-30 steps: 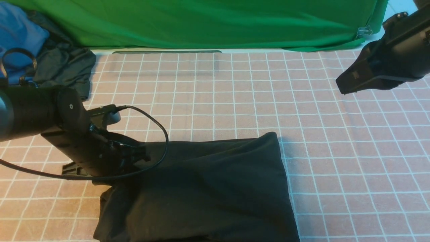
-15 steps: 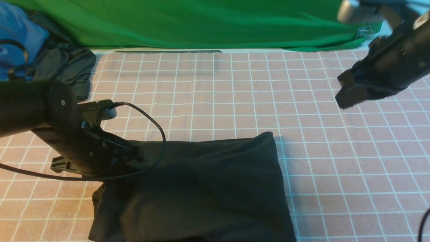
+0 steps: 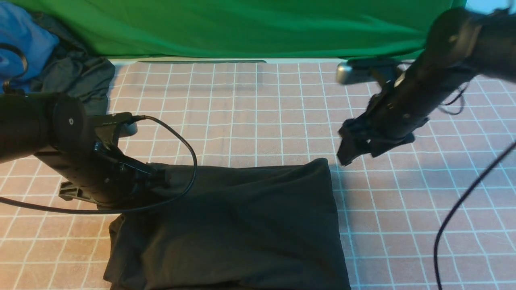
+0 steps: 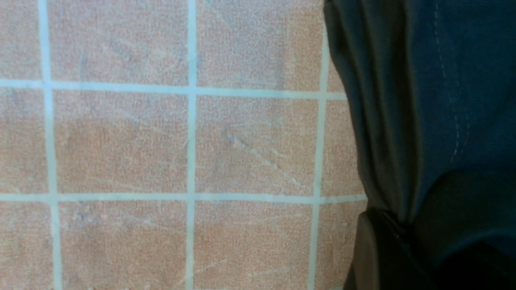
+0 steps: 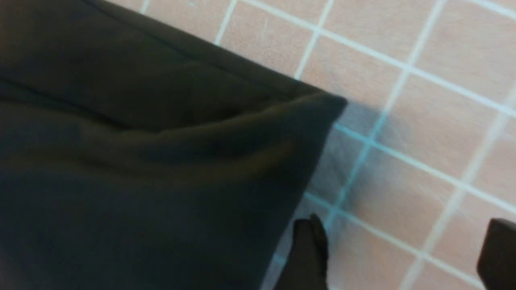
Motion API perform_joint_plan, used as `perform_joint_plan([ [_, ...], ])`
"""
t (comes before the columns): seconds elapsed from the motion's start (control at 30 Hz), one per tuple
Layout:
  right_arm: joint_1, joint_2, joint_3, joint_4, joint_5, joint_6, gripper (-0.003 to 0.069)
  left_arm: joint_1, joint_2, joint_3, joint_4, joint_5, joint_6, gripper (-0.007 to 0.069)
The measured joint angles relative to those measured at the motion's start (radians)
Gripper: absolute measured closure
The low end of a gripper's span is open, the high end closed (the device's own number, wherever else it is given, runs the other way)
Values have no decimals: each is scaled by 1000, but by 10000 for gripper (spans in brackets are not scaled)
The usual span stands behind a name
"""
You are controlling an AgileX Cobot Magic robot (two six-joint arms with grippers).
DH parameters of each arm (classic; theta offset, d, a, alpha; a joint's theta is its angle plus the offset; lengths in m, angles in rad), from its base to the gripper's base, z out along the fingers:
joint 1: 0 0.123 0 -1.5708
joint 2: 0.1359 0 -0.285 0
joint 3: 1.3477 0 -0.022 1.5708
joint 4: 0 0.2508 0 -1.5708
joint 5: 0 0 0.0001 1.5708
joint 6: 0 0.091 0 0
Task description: Fold a long-sleeved shirt over a pink coffee tablecloth.
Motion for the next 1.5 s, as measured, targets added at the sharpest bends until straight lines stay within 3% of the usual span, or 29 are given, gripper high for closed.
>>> perform_joint_plan([
  [0.4, 69, 148, -110, 51, -7, 0, 69, 0, 0, 0, -1, -15, 0, 541],
  [0.5, 69, 168, -116, 65, -1, 0, 105, 0, 0, 0, -18, -32, 0, 541],
  [0.63, 69, 173, -118, 70, 18, -12, 284, 0, 0, 0, -31, -52, 0, 541],
  [0.73, 73, 174, -118, 70, 26, -42, 508, 0, 0, 0, -33, -60, 0, 541],
  [0.8, 74, 174, -118, 71, 25, -57, 560, 0, 0, 0, -34, -63, 0, 541],
  [1.5, -14, 199, -291, 79, -49, -75, 568, 1, 64, -99, -38, -251, -56, 541],
])
